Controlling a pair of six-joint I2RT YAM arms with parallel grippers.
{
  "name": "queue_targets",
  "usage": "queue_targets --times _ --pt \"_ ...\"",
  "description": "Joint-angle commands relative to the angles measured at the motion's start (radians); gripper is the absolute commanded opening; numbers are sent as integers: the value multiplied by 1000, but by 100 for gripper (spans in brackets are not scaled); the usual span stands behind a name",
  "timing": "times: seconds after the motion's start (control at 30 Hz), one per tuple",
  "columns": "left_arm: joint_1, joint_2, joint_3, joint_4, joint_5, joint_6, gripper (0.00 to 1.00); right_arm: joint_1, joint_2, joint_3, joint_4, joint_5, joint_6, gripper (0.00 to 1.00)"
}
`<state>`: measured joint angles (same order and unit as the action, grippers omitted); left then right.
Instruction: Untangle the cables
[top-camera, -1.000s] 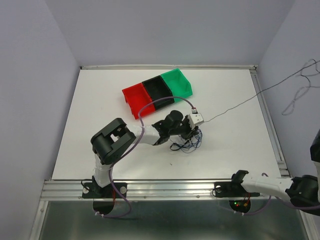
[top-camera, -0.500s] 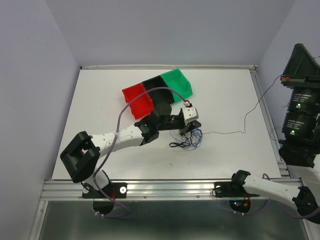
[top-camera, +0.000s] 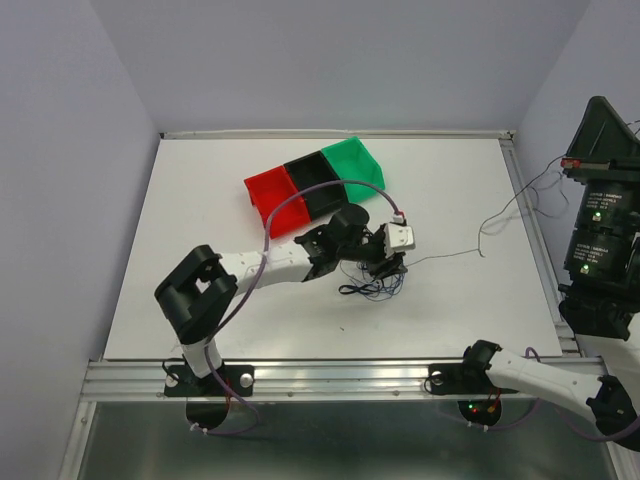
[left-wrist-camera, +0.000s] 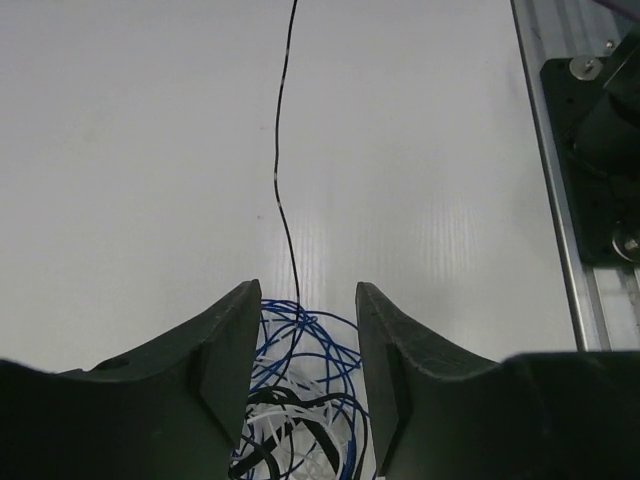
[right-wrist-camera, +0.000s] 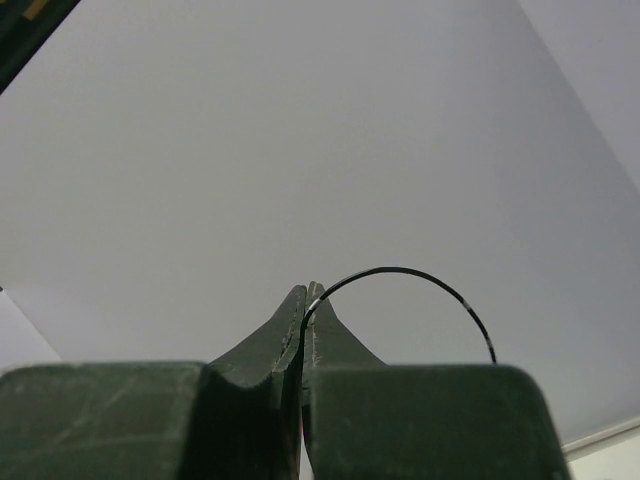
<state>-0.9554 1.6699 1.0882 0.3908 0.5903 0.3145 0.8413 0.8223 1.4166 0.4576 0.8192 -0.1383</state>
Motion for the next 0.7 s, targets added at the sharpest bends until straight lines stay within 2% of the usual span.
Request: queue_targets --times 0.0,0.07,0.13,0.2,0.27,0.4,0.67 --pt "-20 75 81 -64 -29 66 54 2 17 61 15 -6 16 1" --pt "-31 105 120 -79 -61 63 54 4 14 58 9 -14 26 0" --pt "-32 146 148 -93 -78 51 50 4 12 56 6 -15 31 1" --pt "-34 178 183 -124 -86 44 36 4 9 54 4 -17 34 1" --pt "-37 191 185 -125 -84 44 32 2 8 56 3 -18 34 1" --pt "-46 205 197 -139 -106 52 0 4 -3 48 -2 -14 28 1" --pt "-46 53 197 -187 -83 28 0 4 -38 -27 0 90 -30 1"
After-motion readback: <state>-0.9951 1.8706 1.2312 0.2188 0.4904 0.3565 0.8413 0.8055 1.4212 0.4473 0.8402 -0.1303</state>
